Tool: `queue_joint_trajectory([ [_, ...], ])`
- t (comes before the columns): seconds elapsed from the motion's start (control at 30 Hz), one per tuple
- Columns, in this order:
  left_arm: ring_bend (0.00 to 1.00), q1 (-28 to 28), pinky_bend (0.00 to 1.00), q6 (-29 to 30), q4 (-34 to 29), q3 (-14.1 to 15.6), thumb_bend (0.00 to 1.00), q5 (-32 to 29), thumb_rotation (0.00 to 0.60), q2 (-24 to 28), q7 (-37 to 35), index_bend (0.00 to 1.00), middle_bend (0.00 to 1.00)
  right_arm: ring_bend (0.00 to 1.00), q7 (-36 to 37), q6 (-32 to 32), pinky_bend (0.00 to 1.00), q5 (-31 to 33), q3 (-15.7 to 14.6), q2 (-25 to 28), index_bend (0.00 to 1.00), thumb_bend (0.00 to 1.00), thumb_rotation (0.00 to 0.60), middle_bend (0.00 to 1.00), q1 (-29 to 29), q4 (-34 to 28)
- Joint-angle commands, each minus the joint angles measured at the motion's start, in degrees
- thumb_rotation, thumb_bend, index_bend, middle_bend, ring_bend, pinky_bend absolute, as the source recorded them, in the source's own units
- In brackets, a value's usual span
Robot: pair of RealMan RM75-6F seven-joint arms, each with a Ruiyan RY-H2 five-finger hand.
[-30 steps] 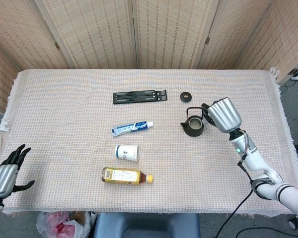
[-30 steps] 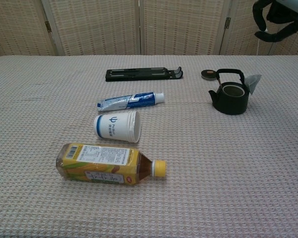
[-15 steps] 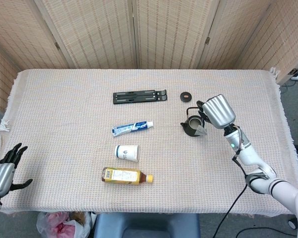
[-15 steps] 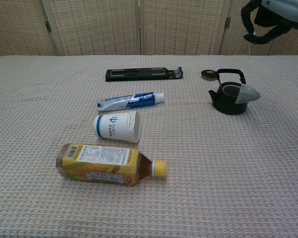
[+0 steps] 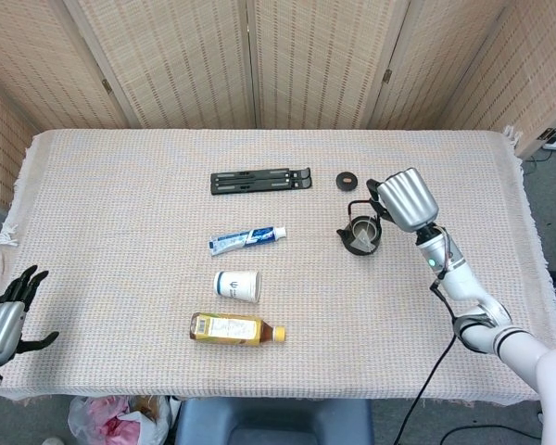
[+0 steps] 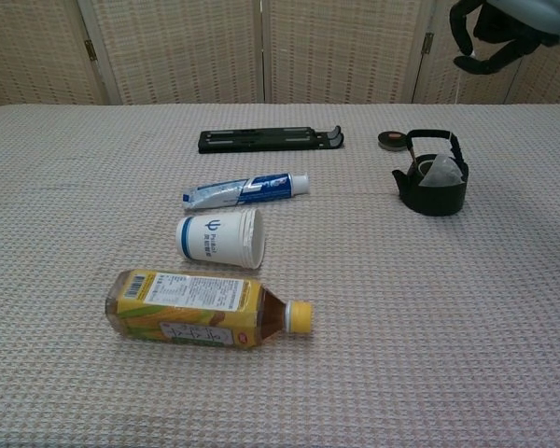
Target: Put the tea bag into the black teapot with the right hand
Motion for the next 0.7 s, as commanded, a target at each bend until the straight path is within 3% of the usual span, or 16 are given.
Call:
queue_joint_trajectory([
  [0.03, 0.11, -0.1, 0.32, -0.1, 0.1, 0.0, 0.23, -0.1, 0.6, 0.0, 0.0, 0.0, 0.0, 0.89, 0.2, 0.3, 0.93, 0.0, 0.0, -0.1, 0.67, 0.3, 0.6, 1.0, 0.2, 0.2],
  [0.7, 0.11, -0.1, 0.32, -0.1, 0.1, 0.1, 0.23, -0.1, 0.6, -0.2, 0.5, 0.0, 0.0, 0.89, 0.2, -0.7, 0.93, -0.1, -2.2, -0.9, 0.67, 0.31, 0.6, 1.0, -0.2, 3.4],
])
